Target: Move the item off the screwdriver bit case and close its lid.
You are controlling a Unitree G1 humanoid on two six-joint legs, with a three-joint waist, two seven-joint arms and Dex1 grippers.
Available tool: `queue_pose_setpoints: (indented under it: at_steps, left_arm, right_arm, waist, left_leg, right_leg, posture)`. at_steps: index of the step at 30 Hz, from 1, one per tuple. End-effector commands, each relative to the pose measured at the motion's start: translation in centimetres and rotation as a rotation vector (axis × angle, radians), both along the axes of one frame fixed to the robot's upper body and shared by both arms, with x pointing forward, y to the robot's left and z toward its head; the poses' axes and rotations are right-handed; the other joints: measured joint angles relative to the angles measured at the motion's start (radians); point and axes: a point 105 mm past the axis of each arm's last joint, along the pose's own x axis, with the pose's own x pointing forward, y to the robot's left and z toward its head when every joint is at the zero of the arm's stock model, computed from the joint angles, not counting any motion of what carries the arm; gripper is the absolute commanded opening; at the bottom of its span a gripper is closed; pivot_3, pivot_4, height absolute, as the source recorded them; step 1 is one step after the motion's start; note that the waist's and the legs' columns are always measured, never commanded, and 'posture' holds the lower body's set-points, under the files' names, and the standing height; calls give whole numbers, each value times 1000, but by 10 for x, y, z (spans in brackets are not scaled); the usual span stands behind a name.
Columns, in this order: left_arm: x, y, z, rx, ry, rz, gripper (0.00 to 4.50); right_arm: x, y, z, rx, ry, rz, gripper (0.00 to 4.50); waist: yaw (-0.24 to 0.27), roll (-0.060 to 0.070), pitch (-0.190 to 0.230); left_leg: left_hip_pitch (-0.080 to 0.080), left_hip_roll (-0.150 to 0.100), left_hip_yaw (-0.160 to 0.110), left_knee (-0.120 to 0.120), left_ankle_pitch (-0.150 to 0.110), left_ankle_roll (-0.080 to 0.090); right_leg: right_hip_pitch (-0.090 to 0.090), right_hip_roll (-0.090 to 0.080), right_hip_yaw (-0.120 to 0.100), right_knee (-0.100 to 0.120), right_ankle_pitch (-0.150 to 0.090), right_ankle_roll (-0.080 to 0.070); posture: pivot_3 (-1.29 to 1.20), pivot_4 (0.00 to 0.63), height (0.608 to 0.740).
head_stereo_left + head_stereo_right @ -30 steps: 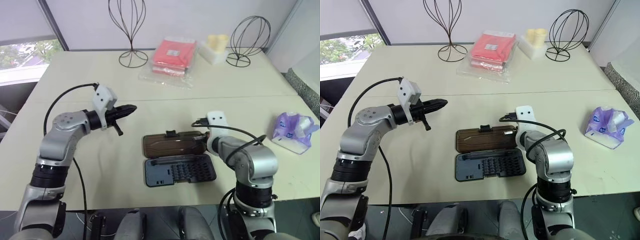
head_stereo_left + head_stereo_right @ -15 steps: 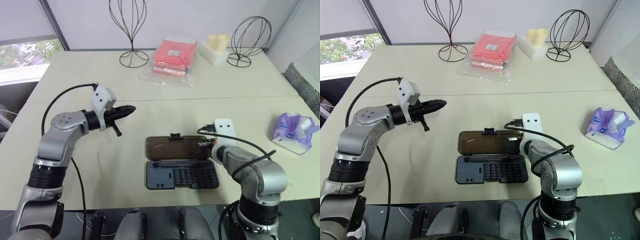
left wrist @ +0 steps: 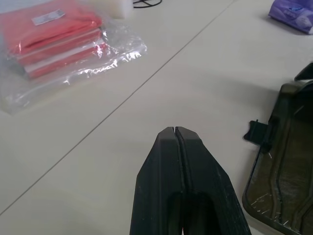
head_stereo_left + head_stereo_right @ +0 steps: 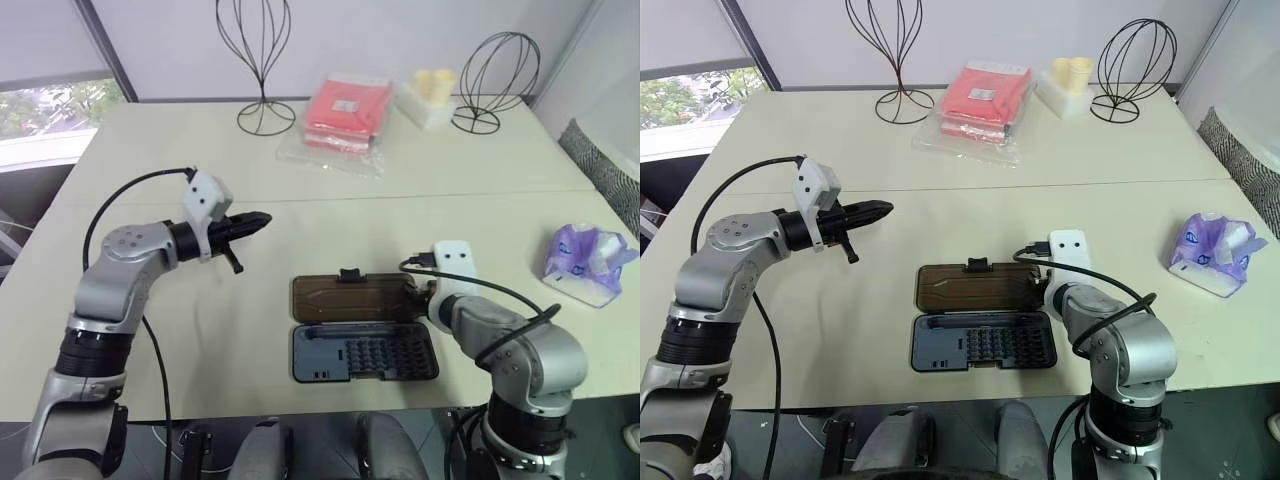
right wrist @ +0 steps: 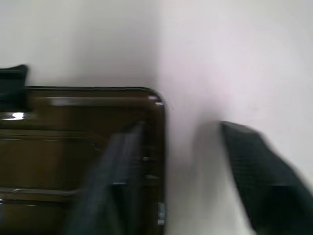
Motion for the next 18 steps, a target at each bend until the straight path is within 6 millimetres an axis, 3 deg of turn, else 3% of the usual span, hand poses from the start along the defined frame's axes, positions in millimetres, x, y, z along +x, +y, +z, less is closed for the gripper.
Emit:
queue_pose_setpoints:
  at_steps: [1, 6, 11, 18]
  left_arm:
    - [-12, -8, 9, -12, -17, -71, 0]
    - [-34, -12, 0, 10, 51, -199, 0]
    - [-77, -21, -19, 71, 183, -443, 0]
    - [-98, -42, -49, 106, 244, -608, 0]
  right_arm:
    - [6, 4, 18, 0, -54, 59, 4373]
    - [12, 13, 57, -1, -189, 185, 4373]
    - [15, 23, 94, 14, -389, 353, 4373]
    - [21, 25, 93, -41, -358, 524, 4373]
  waist:
    - [-2, 1, 1]
    - [-4, 2, 2]
    - [0, 3, 2]
    - [3, 2, 3]
  left_leg:
    - [0, 0, 0, 0, 0, 0]
    - [0, 0, 0, 0, 0, 0]
    - [0, 1, 0, -1, 0, 1]
    - [-1, 0, 1, 0, 0, 1]
  right_leg:
    - [0, 0, 0, 0, 0, 0]
    - [0, 0, 0, 0, 0, 0]
    - [0, 0, 0, -1, 0, 0]
    - [1, 0, 0, -2, 0, 0]
  posture:
    - [0, 150, 740]
    - [0, 150, 740]
    - [0, 150, 740]
    - [0, 150, 740]
